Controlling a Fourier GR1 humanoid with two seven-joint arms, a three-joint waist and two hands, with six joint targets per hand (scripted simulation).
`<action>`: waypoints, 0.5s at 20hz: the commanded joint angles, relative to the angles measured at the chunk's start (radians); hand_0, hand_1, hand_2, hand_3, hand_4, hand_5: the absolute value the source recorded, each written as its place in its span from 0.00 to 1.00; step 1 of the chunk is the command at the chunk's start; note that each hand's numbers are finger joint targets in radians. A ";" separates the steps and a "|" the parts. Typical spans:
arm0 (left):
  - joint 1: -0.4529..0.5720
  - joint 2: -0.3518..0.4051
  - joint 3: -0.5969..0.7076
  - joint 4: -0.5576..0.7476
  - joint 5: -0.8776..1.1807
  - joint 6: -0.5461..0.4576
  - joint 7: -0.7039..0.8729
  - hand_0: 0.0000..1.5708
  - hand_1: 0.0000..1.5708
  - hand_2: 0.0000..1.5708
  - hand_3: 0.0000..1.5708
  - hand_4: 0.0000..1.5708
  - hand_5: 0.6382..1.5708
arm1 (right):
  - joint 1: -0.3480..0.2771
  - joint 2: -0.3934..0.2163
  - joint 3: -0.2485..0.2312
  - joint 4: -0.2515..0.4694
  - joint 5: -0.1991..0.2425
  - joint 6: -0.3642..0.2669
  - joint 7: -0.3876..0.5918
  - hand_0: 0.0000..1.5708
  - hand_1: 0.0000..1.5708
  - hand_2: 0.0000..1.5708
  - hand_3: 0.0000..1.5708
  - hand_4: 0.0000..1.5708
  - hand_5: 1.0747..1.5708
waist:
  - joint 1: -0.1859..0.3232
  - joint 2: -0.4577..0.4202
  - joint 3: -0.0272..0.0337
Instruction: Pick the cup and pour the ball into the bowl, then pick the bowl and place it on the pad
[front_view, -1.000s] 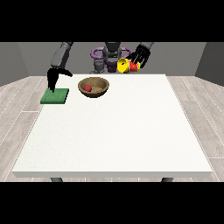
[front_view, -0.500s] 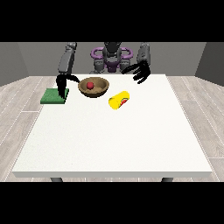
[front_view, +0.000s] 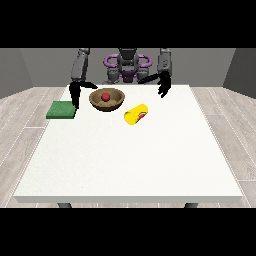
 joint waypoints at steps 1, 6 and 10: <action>0.010 -0.001 -0.030 -0.058 0.023 -0.053 0.052 0.00 0.00 0.00 0.00 0.00 0.96 | 0.031 -0.033 -0.044 0.089 -0.022 0.024 -0.060 0.00 0.00 0.00 0.00 0.06 0.94 | 0.049 -0.020 0.0009; 0.017 -0.039 -0.125 -0.103 0.024 0.023 0.024 0.00 0.00 0.00 0.00 0.00 0.98 | -0.039 -0.042 -0.070 0.191 -0.025 0.021 -0.131 0.00 0.00 0.00 0.00 0.16 0.96 | 0.094 0.059 0.0012; -0.045 -0.019 -0.090 -0.135 0.010 -0.042 0.062 0.00 0.00 0.00 0.00 0.00 0.98 | 0.025 0.003 -0.067 0.163 -0.026 -0.002 -0.175 0.00 0.00 0.00 0.00 0.08 0.92 | 0.132 0.079 0.0019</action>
